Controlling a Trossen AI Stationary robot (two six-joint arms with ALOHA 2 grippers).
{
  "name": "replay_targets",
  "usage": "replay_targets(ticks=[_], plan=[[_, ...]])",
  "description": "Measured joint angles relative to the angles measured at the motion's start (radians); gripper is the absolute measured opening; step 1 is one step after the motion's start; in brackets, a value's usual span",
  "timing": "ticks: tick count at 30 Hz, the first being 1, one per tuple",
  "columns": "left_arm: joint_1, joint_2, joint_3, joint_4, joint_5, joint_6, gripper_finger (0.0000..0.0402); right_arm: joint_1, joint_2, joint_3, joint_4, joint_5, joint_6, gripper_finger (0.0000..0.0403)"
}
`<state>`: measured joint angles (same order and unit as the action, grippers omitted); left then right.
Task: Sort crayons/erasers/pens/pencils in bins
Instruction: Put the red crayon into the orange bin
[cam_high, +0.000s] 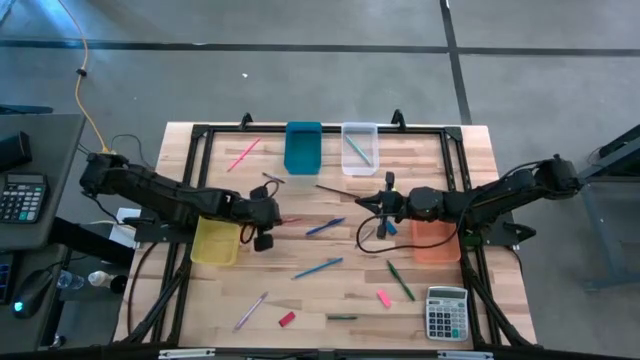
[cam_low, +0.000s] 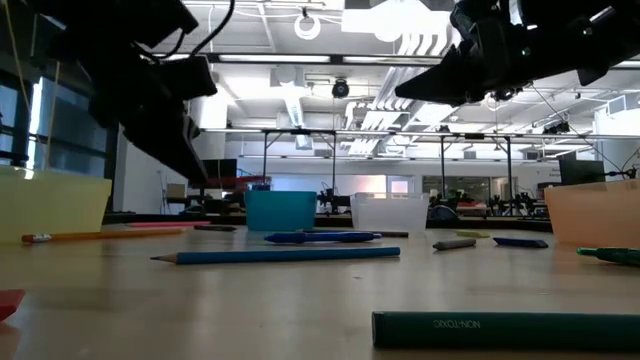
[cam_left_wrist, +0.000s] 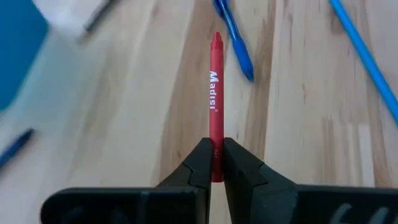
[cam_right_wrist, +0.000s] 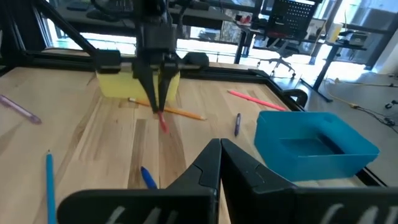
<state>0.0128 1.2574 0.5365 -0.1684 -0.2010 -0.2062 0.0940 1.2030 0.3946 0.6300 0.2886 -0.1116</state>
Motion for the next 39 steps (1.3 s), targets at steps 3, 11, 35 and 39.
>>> replay_targets(ticks=[3,11,35,39], plan=[[0.000,-0.019,0.000,0.020,-0.039,0.000,0.0012,-0.003,0.000,-0.012,-0.001,0.000,-0.001,0.0000],[0.007,-0.028,-0.132,0.406,-0.045,0.007,0.0012,-0.003,0.000,-0.070,0.061,0.000,0.025,0.0000],[0.048,-0.027,-0.304,1.312,0.070,0.027,0.0012,-0.004,0.372,0.165,0.496,0.014,0.086,0.0045],[0.048,-0.027,-0.304,1.328,0.107,0.027,0.0012,-0.004,0.434,0.250,0.494,-0.013,0.095,0.0087]])
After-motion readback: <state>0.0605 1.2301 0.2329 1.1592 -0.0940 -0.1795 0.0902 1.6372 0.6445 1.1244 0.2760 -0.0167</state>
